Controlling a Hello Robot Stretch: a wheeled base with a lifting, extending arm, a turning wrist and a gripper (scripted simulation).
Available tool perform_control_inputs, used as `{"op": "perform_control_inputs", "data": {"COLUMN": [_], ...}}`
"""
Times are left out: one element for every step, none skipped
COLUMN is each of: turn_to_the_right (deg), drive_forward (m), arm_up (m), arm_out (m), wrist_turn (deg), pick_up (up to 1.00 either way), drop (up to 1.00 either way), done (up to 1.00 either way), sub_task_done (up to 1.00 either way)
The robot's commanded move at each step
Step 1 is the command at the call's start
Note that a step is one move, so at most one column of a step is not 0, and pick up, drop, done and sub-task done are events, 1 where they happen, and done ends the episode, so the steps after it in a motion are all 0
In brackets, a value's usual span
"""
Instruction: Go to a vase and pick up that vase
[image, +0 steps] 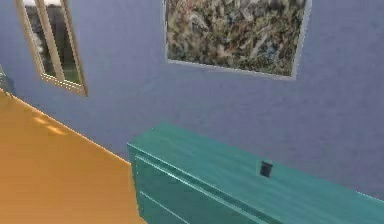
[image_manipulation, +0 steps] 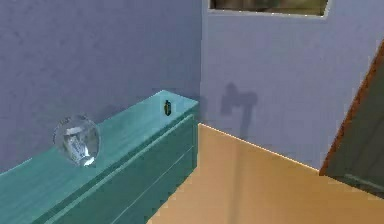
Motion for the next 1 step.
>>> {"op": "perform_control_inputs", "data": {"turn_to_the_right": [-27.0], "drive_forward": [0.00], "arm_up": [0.00], "arm_out": [0.00], "wrist_turn": [0.0], "pick_up": [0.00], "drop": [0.00], "done": [0.00], "sub_task_done": [0.00]}}
